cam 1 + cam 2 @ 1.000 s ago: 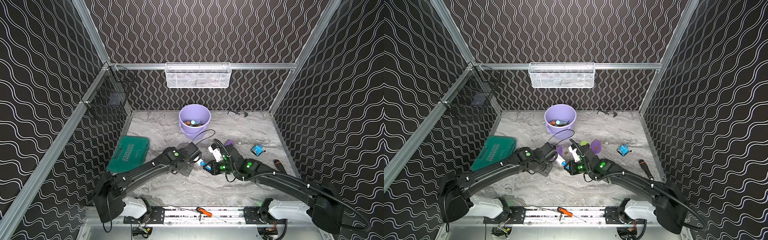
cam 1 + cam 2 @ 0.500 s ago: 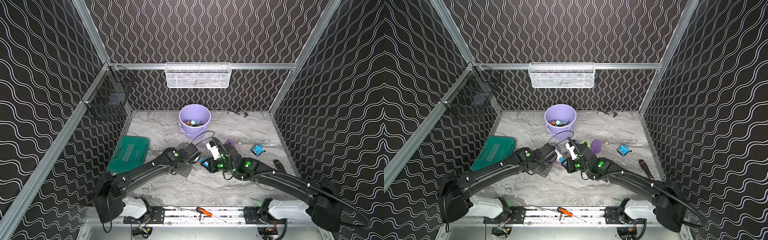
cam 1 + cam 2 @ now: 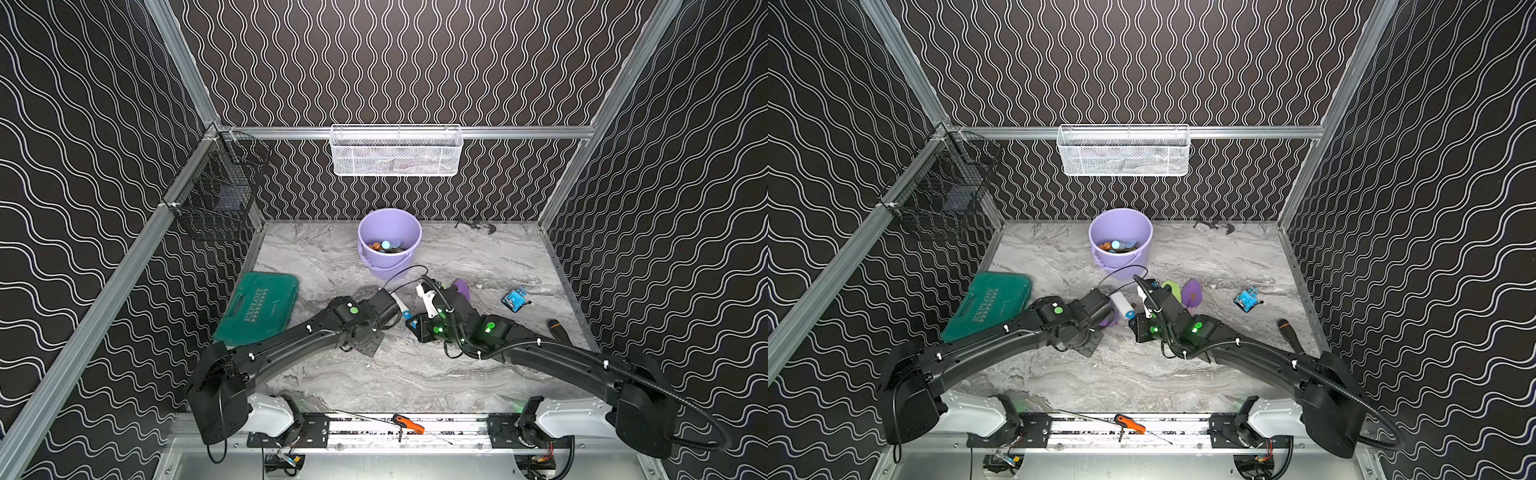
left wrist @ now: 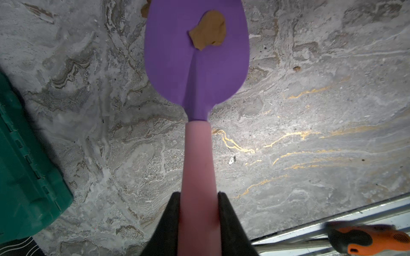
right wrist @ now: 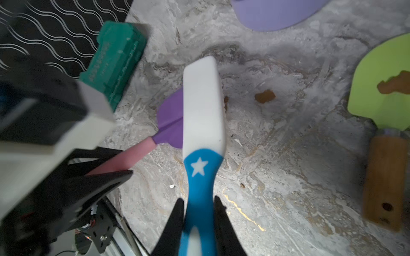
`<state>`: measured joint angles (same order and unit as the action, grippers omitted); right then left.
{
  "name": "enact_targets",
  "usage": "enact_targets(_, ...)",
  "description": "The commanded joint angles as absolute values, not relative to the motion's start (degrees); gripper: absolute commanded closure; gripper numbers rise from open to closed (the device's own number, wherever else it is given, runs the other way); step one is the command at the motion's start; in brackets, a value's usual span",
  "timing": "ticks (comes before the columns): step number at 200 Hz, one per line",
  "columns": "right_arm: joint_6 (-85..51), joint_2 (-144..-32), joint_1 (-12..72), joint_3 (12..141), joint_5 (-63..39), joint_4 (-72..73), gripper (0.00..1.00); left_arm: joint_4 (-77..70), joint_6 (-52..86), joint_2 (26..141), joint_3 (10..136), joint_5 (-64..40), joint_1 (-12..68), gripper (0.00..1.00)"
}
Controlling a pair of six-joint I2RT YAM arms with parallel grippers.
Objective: Brush the soil off the hand trowel and place it into the bucket
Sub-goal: Brush off the soil from the hand trowel.
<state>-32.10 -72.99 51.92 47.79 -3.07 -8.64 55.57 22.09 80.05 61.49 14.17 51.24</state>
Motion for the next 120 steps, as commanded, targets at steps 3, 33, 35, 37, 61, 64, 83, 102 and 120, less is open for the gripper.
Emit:
enact_targets(3, -31.78, -71.81, 52.51, 47.18, -8.66, -2.64, 1.00, 55.59, 21.79, 80.51, 61.35, 14.41, 51.06, 1.00)
enact_targets(33, -33.32, -75.54, 53.96, 46.38, -12.46, -0.31, 1.00, 55.11, 21.97, 80.51, 61.61, 14.15, 51.06, 1.00)
enact_targets(35, -33.49, -75.93, 53.96, 46.29, -12.48, -0.27, 1.00, 55.11, 21.99, 80.44, 61.68, 14.08, 51.06, 1.00)
enact_targets(37, -33.66, -76.29, 53.96, 46.27, -12.57, -0.27, 1.00, 55.11, 22.02, 80.47, 61.69, 14.02, 51.06, 1.00)
enact_targets(61, -35.54, -80.21, 53.67, 45.33, -8.14, -1.80, 1.00, 55.43, 21.90, 80.29, 62.03, 14.14, 51.06, 1.00)
enact_targets(64, -35.65, -80.58, 53.48, 45.54, -7.06, -2.49, 1.00, 55.52, 21.89, 80.33, 62.03, 14.12, 51.06, 1.00)
enact_targets(83, -35.41, -81.11, 52.82, 46.75, 1.31, -7.46, 1.00, 55.82, 21.80, 80.18, 61.72, 14.50, 51.06, 1.00)
enact_targets(102, -35.13, -78.55, 52.78, 46.89, 4.47, -7.61, 1.00, 55.85, 22.22, 79.81, 61.10, 14.65, 50.98, 1.00)
enact_targets(120, -34.65, -76.32, 53.04, 47.23, 3.21, -6.75, 1.00, 55.90, 22.49, 79.82, 60.75, 14.77, 50.97, 1.00)
